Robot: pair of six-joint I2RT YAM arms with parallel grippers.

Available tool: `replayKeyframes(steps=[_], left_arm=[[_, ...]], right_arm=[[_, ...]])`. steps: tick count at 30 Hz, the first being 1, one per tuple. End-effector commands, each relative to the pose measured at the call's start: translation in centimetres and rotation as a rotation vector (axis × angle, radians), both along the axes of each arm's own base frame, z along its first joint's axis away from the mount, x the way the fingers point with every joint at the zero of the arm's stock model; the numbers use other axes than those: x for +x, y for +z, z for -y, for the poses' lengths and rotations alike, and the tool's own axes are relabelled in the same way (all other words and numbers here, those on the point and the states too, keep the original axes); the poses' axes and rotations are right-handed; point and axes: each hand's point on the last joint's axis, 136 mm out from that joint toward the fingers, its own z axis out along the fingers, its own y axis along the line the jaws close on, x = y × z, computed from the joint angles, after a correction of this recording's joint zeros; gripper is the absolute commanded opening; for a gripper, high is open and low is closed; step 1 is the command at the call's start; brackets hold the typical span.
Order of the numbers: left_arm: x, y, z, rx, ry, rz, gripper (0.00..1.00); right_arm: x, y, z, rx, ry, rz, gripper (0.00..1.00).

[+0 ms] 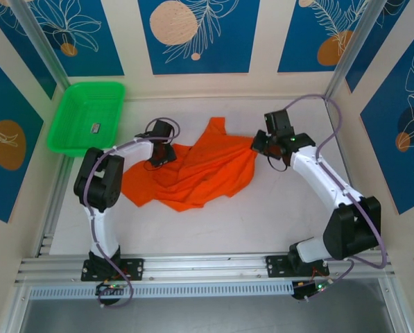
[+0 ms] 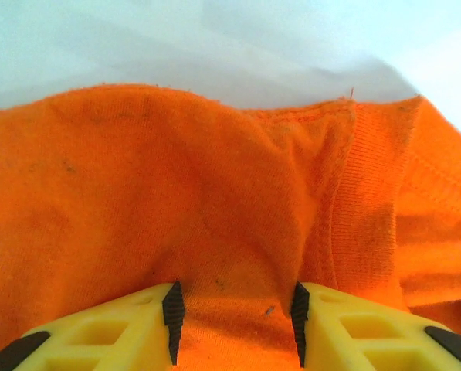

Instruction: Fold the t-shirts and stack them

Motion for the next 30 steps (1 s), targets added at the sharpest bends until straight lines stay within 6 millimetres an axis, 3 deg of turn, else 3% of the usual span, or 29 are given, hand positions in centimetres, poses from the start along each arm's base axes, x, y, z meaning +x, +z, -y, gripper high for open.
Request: replayKeyframes(steps=[1, 3, 4, 7, 10, 12, 15, 18, 23, 26, 30], left_arm=[[-0.5, 0.6, -1.6, -0.001, 0.117, 0.045, 0.43], [-1.1, 0.8, -2.6, 0.019, 0.171, 0.058, 0.41], [-1.4, 1.0, -3.0, 0.021, 0.193, 0.069, 0.4], [-2.3, 1.5, -4.3, 0.044, 0.258, 0.099, 0.4], [-3.1, 2.2, -5.6, 0.061, 0.312, 0.137, 0.46], [-3.4, 2.7, -6.1, 0.069, 0.329, 0.159, 0.51], [-3.2, 3.6, -5.9, 0.062, 0.308, 0.19, 0.55], [-2.6, 5.1, -5.2, 0.066, 0.245, 0.217, 0.63], [-2.7, 8.4, -2.6, 0.088, 0.112, 0.271, 0.69], [-4.2, 9.8, -1.6, 0.113, 0.075, 0.293, 0.7], [-7.3, 9.7, -2.6, 0.099, 0.103, 0.262, 0.79]], right_arm=[[2.0, 1.1, 1.4, -0.121, -0.015, -0.008, 0.0], [5.2, 0.6, 1.2, -0.154, 0.006, -0.051, 0.02], [7.1, -0.2, 1.1, -0.172, 0.005, -0.085, 0.08], [11.8, -1.7, 0.9, -0.198, 0.011, -0.164, 0.38], [12.9, -1.7, -1.0, -0.158, 0.061, -0.204, 0.57], [12.0, -0.9, -1.6, -0.142, 0.079, -0.176, 0.61], [8.5, -0.2, -1.3, -0.09, 0.065, -0.126, 0.62], [2.7, -2.1, -0.2, 0.007, 0.032, -0.126, 0.55], [-4.7, -7.5, -1.4, 0.25, 0.04, -0.184, 0.41], [-6.3, -10.5, -1.3, 0.275, 0.004, -0.261, 0.4], [-6.5, -12.8, -1.4, 0.315, -0.028, -0.326, 0.41]])
